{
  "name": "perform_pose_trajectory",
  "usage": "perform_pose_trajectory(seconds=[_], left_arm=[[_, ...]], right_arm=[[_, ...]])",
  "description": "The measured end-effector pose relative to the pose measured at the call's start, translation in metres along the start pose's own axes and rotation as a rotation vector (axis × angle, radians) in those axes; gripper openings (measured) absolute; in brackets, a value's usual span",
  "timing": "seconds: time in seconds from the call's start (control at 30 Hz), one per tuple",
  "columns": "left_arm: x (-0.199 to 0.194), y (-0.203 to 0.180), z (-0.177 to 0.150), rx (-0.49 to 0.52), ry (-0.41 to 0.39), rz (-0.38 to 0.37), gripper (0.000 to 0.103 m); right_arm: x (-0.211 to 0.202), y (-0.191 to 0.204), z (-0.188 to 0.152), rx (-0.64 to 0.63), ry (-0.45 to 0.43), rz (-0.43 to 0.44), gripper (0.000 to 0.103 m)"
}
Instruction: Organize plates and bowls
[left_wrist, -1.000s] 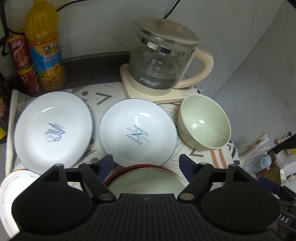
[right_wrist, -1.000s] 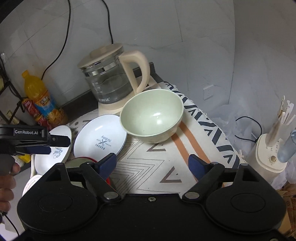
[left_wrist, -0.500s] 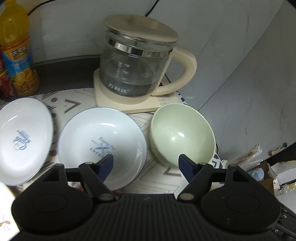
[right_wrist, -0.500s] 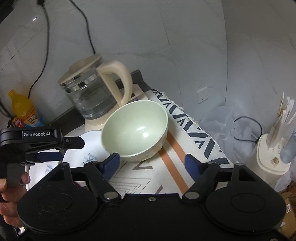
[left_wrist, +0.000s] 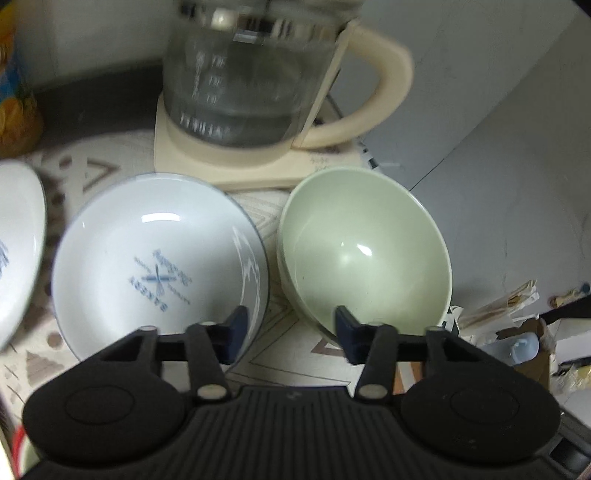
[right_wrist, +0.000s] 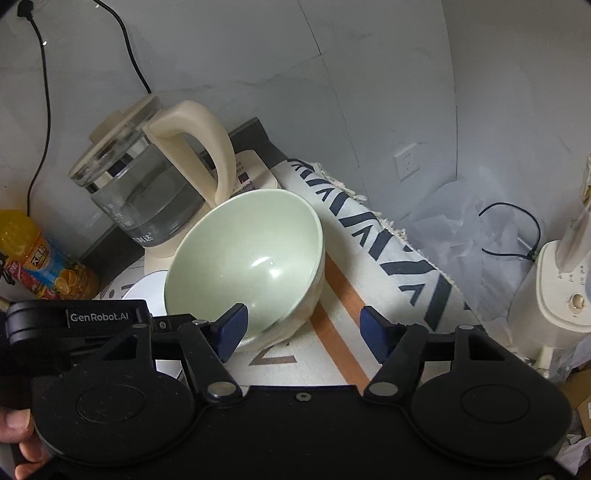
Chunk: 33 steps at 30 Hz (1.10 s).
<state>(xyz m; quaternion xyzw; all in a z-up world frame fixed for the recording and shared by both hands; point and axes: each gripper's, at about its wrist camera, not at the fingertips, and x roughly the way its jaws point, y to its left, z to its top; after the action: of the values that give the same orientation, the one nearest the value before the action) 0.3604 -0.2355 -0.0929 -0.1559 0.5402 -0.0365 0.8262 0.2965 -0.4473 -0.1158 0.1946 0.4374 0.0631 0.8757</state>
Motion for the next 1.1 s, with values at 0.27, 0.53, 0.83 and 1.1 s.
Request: perform_pose_trajectory(seconds=[0.27, 0.53, 0.83, 1.1], left_arm=[[0.013, -0.006, 0.003, -0.037, 0.027, -0.014, 0.02], [0.019, -0.013, 0.003, -0.035, 0.031, 0.026, 0.019], [-0.006, -0.02, -0.003, -0.017, -0.02, 0.014, 0.02], [-0.04, -0.016, -0.012, -0.017, -0.058, -0.02, 0.02]], right_arm=[[0.03, -0.003, -0.002, 0.081, 0.062, 0.056, 0.042], [0.03, 0.002, 0.002, 0.062, 0.041, 0.056, 0.026], [0.007, 0.01, 0.002, 0.051, -0.025, 0.055, 0.024], [-0.023, 0.029, -0.001, 0.026, -0.087, 0.046, 0.023]])
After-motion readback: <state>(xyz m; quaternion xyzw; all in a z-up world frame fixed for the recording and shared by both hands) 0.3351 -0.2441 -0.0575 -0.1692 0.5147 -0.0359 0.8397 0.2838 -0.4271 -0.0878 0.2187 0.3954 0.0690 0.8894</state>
